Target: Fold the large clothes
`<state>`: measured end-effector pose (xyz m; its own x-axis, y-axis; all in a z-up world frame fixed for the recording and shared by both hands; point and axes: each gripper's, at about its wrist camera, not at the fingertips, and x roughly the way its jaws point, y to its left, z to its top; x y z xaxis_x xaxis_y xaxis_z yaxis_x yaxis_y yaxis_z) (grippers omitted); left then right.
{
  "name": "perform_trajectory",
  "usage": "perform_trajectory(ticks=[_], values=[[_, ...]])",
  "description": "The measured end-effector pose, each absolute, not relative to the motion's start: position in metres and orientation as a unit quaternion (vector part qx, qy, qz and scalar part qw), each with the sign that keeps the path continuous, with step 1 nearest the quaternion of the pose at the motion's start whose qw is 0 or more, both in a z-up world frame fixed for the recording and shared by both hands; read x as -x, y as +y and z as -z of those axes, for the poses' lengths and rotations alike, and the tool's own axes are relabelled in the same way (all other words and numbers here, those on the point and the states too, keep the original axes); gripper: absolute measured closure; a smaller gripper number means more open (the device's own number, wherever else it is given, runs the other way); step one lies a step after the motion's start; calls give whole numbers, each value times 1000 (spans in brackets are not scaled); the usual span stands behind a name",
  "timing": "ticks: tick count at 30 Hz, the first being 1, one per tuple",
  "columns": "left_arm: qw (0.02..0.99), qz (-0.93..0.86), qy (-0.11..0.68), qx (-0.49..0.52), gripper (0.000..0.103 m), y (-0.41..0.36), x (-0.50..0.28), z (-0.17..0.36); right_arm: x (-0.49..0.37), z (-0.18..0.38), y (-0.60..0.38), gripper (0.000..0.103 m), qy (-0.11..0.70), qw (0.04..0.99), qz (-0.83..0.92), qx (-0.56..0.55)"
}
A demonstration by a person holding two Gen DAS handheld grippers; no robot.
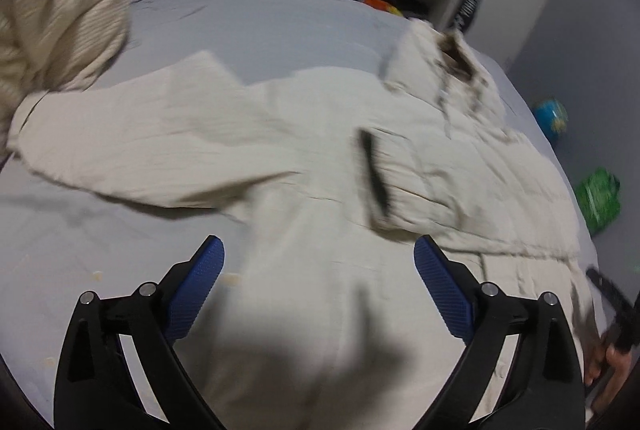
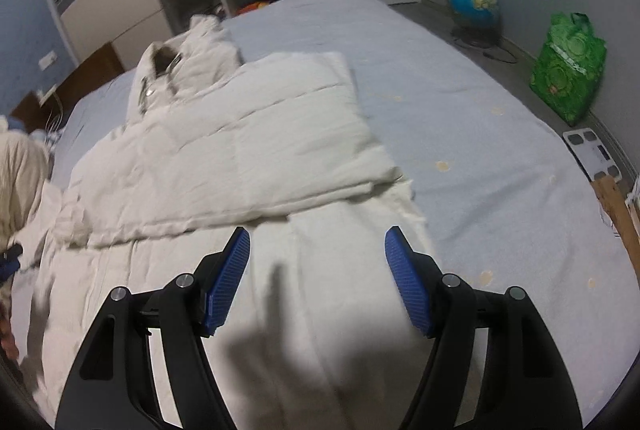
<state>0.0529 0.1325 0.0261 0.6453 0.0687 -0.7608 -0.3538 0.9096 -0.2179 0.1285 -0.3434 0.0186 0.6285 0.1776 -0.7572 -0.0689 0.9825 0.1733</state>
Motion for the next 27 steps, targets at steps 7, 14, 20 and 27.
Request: perform_trajectory(ticks=[7, 14, 20, 27], values=[[878, -173, 375, 242, 11, 195, -31, -17, -111, -25, -345, 37, 439, 893, -74, -67], [848, -215, 342, 343, 11, 259, -17, -2, -101, -26, -357, 37, 455, 884, -66, -90], [824, -229, 320, 408, 17, 311, -4, 13, -100, -26, -346, 37, 455, 885, -70, -67], [795, -224, 294, 481, 23, 358, 11, 38, -104, -21, -347, 37, 466, 879, -67, -74]])
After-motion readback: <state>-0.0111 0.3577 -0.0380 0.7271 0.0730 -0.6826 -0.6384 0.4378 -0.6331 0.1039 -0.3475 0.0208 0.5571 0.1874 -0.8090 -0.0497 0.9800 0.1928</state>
